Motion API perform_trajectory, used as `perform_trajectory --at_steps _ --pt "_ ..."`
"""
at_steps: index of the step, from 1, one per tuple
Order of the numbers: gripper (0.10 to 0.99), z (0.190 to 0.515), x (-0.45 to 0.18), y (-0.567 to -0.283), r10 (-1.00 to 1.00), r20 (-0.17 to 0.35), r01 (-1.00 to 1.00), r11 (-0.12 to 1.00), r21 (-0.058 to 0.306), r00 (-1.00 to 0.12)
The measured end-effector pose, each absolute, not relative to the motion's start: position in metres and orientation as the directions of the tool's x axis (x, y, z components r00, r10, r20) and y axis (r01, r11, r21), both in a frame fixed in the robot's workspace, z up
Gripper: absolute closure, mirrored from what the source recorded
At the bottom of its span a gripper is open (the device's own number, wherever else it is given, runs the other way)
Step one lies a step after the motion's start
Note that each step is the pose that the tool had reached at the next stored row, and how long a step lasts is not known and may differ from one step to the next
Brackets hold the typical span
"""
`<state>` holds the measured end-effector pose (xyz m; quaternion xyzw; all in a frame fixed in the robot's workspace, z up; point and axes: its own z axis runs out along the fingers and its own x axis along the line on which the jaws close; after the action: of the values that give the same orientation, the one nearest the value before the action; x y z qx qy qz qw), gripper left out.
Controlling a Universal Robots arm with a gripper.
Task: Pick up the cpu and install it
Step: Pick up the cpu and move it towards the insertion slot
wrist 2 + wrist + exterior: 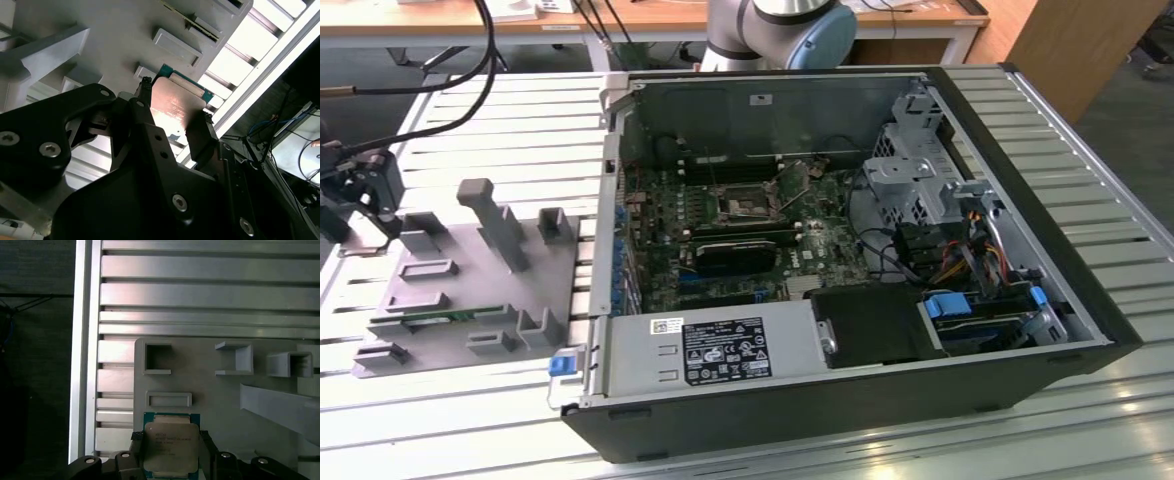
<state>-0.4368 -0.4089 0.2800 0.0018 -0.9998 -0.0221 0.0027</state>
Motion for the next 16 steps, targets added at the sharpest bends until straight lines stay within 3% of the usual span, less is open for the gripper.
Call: perform_trajectory --at_steps 16 --pt "0.561 0.2831 -0.4368 -0.4089 -0.004 0.005 -0.003 0.999 0.044 -1.000"
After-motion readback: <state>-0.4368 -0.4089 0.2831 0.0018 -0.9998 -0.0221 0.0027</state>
